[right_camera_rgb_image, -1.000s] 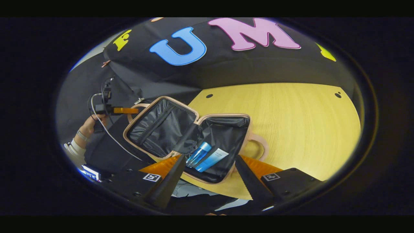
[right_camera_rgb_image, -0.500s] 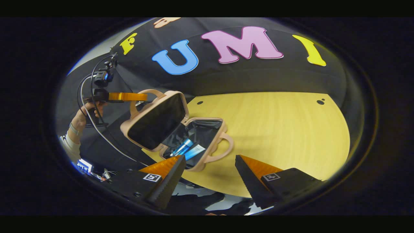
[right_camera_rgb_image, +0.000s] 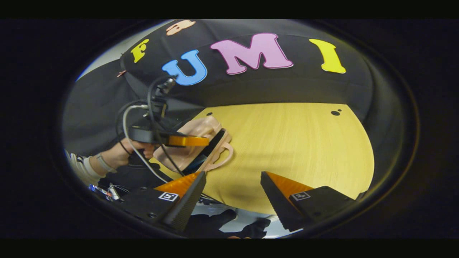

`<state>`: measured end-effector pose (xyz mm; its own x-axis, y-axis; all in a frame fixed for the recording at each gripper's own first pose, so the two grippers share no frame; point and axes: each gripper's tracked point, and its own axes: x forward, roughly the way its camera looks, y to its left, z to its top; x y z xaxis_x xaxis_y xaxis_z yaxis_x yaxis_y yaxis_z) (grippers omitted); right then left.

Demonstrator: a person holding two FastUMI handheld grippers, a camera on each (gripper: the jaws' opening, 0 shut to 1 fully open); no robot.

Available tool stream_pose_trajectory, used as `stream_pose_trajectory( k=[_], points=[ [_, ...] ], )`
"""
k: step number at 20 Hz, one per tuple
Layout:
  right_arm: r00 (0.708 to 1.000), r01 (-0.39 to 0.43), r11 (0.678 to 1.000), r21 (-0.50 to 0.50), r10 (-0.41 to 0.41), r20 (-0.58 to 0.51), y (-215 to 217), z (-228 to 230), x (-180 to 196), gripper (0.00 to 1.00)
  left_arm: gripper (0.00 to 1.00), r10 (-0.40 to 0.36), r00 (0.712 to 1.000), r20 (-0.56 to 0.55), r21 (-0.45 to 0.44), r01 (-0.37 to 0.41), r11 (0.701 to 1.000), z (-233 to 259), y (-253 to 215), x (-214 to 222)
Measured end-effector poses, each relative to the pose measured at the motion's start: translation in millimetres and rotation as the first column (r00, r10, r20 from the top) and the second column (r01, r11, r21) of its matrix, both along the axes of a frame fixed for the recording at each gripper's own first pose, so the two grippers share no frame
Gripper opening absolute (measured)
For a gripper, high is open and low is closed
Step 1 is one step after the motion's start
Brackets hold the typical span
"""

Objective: First open the suitcase, pack the skin care products into it, and then close the suitcase.

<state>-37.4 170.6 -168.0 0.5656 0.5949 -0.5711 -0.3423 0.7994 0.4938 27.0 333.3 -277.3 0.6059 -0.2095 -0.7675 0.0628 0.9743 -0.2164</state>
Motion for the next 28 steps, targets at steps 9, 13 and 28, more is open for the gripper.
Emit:
stream_pose_trajectory(
  k=[9,13,28],
  points=[
    [0.999,0.041,0.999,-0.033,-0.041,0.003,-21.2,-5.6,-0.7,0.97,0.2,-0.067,0.997,-0.035,0.122,0.07,0.99,-23.1,-0.1,-0.6],
    [0.998,0.049,0.998,-0.042,-0.048,0.029,-15.3,-0.5,8.4,0.97,0.57,-0.077,0.996,0.037,0.177,0.069,0.982,-4.2,-1.6,-0.1],
    [0.765,0.363,0.931,0.023,-0.312,0.563,-63.2,165.2,90.5,0.97,0.98,0.161,0.723,0.672,0.05,-0.261,0.964,262.4,38.0,-10.7]
  ],
)
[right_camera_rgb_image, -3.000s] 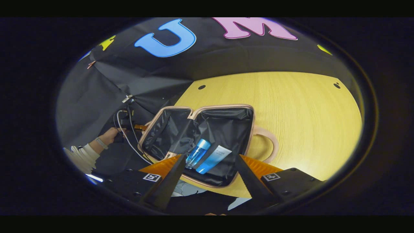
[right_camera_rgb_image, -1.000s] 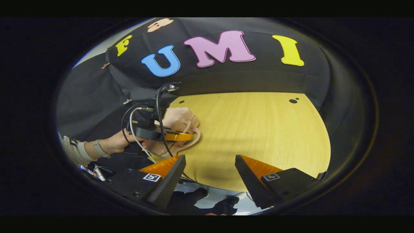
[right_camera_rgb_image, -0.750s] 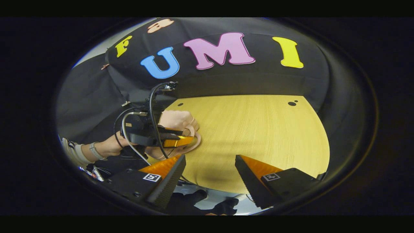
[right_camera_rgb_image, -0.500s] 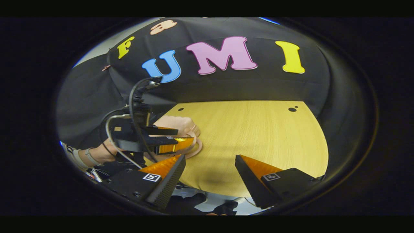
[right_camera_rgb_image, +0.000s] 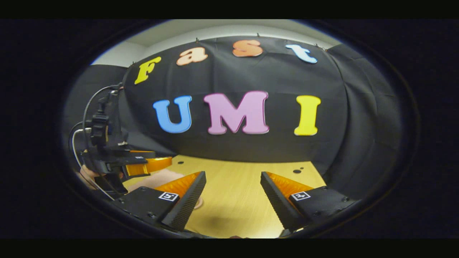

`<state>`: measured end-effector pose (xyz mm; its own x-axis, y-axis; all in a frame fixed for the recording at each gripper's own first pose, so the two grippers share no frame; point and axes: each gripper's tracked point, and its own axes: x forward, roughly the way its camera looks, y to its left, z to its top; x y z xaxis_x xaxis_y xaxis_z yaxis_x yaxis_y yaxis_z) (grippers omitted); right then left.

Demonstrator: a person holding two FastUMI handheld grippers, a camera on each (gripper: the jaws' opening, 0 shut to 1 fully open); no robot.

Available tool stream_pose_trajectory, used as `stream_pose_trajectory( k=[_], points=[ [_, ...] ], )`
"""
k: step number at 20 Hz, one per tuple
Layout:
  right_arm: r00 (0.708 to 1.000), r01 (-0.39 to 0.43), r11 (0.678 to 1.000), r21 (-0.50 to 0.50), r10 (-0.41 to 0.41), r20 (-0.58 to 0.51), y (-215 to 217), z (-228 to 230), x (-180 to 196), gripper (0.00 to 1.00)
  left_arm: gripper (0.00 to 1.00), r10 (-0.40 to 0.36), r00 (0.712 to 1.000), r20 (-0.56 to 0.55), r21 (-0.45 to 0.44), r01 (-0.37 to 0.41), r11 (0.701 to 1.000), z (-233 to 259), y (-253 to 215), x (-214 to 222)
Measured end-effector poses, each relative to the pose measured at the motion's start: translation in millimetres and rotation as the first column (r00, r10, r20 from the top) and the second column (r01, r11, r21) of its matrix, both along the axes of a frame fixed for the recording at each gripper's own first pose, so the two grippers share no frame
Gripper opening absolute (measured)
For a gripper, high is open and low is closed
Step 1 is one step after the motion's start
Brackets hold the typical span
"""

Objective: First open the suitcase, pack the skin care products into it, and then close the suitcase.

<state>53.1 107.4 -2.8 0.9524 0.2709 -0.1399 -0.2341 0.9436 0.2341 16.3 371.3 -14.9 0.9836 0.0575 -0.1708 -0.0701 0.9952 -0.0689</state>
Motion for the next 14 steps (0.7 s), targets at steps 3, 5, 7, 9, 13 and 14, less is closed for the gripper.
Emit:
stream_pose_trajectory(
  k=[3,5,7,9,13,14],
  points=[
    [0.989,0.082,0.997,-0.014,-0.08,0.126,-17.1,39.4,4.0,0.97,0.97,0.068,0.989,0.132,0.026,-0.072,0.997,45.5,19.0,-20.7],
    [0.98,0.107,0.994,-0.013,-0.103,0.172,-19.0,56.7,1.4,0.97,0.97,0.1,0.983,0.157,0.056,-0.11,0.992,57.7,28.3,-27.5],
    [0.969,0.114,0.993,-0.021,-0.106,0.224,-16.3,73.2,0.6,1.0,0.97,0.108,0.979,0.173,0.072,-0.122,0.99,59.6,23.0,-25.0],
    [0.96,0.117,0.992,-0.045,-0.101,0.26,-13.9,81.8,-0.5,0.97,0.97,0.102,0.978,0.181,0.064,-0.115,0.991,59.2,22.5,-24.2],
    [0.953,0.095,0.994,-0.062,-0.072,0.294,-6.6,94.6,-9.8,0.96,0.97,0.084,0.981,0.174,0.069,-0.098,0.993,59.1,23.1,-26.8],
    [0.951,0.099,0.993,-0.067,-0.074,0.301,-7.9,97.4,-12.0,0.96,0.98,0.08,0.981,0.179,0.068,-0.094,0.993,61.5,23.8,-28.0]
  ],
)
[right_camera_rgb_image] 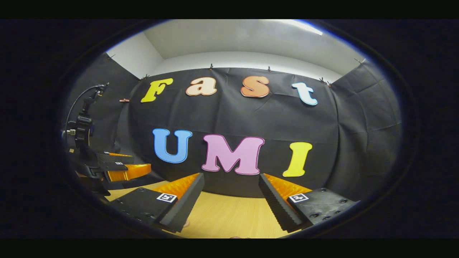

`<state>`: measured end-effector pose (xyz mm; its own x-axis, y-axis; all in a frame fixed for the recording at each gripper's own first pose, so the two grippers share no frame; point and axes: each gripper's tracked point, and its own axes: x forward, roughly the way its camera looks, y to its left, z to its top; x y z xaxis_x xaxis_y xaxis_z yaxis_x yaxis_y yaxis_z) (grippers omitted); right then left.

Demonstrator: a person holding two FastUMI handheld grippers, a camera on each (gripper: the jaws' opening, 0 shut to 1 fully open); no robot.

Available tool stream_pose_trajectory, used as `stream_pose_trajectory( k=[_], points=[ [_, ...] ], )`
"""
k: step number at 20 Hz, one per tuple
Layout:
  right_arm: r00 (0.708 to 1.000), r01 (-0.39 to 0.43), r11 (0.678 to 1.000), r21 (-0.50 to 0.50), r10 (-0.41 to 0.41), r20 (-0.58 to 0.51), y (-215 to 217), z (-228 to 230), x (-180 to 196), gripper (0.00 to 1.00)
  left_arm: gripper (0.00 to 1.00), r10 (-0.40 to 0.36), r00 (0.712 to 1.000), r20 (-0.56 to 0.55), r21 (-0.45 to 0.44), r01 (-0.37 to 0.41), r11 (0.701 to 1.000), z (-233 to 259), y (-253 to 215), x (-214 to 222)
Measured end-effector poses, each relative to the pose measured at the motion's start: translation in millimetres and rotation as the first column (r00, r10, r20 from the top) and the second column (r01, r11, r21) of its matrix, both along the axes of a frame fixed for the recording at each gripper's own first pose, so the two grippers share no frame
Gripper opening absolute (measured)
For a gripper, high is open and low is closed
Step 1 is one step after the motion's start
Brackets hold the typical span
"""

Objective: First open the suitcase, pack the skin care products into it, and then close the suitcase.

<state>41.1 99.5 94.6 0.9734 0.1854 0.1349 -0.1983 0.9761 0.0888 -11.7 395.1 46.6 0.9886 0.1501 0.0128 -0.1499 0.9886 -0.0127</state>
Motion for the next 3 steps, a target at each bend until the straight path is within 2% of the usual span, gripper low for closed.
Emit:
stream_pose_trajectory(
  k=[1,2,3],
  points=[
    [1.0,0.005,1.0,-0.007,-0.005,0.012,0.1,3.7,-1.2,0.97,0.97,-0.002,1.0,0.016,0.0,0.002,1.0,-0.5,0.4,1.4],
    [1.0,0.007,1.0,-0.014,-0.007,0.019,0.1,4.4,-2.6,0.91,0.97,-0.005,0.999,0.043,0.004,0.005,1.0,1.9,0.6,2.7],
    [1.0,0.009,1.0,-0.019,-0.008,0.025,1.5,5.9,-3.7,0.91,0.97,-0.008,0.998,0.059,0.007,0.007,1.0,0.0,-0.1,4.5]
  ],
)
